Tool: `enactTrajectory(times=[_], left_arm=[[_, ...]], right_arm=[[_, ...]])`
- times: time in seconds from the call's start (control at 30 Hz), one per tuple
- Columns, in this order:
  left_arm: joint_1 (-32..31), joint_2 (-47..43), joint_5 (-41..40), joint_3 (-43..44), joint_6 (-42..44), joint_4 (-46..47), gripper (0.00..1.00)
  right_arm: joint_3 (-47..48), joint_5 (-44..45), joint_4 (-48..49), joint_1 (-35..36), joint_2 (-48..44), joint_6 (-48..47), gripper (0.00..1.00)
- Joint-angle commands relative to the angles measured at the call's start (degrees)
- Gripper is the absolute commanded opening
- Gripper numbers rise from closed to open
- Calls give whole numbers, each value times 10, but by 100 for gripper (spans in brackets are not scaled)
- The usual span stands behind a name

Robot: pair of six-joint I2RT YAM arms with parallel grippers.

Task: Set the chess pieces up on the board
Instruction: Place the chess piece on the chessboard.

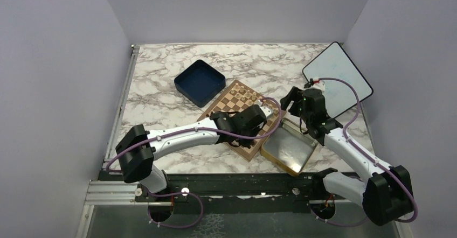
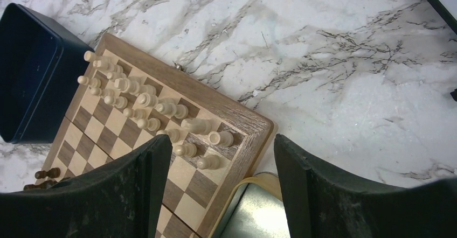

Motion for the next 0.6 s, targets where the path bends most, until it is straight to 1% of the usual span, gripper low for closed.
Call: enactTrajectory(times=[0.0, 0.13, 0.57], left_arm=[[-8, 26, -29, 26, 0, -20, 1], [-11, 47, -30, 32, 2, -26, 1], [-15, 92, -32, 45, 7, -25, 1]], right_arm=[[-9, -18, 10, -11, -11, 5, 75], [-17, -20, 28, -16, -25, 8, 75], [-18, -15, 22, -20, -50, -3, 75]])
